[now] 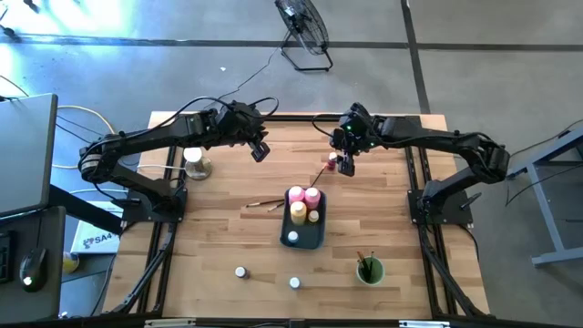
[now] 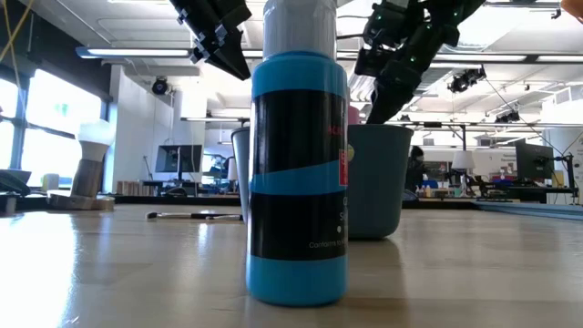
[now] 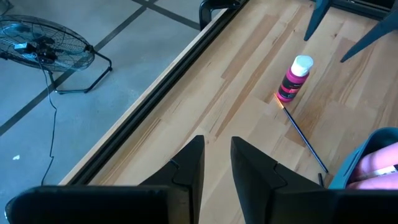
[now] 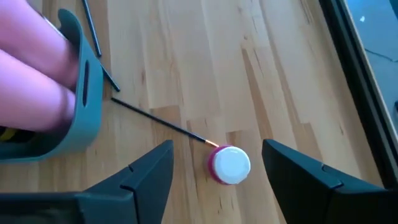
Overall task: Pick & Place Paint Supplies
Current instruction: Put the small pink and black paint bottle into the blue bin
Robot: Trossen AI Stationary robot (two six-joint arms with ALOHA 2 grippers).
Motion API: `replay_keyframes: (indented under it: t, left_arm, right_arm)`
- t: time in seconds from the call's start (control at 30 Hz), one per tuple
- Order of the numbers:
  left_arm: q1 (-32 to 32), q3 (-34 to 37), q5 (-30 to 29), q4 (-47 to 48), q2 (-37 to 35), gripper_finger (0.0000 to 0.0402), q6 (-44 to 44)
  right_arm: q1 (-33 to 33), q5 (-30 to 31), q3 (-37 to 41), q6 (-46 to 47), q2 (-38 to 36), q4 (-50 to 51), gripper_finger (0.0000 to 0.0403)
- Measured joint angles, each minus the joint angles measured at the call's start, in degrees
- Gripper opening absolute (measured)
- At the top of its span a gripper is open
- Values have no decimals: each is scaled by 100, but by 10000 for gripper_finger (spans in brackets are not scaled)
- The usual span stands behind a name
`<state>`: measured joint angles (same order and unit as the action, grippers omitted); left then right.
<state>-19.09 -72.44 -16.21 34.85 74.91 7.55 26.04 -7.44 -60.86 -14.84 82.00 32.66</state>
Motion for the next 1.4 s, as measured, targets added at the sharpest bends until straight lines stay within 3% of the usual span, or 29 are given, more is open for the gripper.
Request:
replay_keyframes:
  t: [0.4, 0.77, 1.27, 1.4]
  left_arm:
    - [0, 0, 2, -2, 0, 77, 0]
    - [0, 0, 14, 1, 0, 77, 2]
    - [0, 0, 13, 0, 0, 77, 2]
    - [0, 0, 11, 0, 0, 77, 2]
  right_arm:
    - [39, -1, 92, 175, 90, -231, 238]
    - [33, 408, 92, 154, 843, -294, 238]
    - [114, 557, 92, 108, 846, -120, 238]
    - [114, 346, 92, 107, 846, -120, 238]
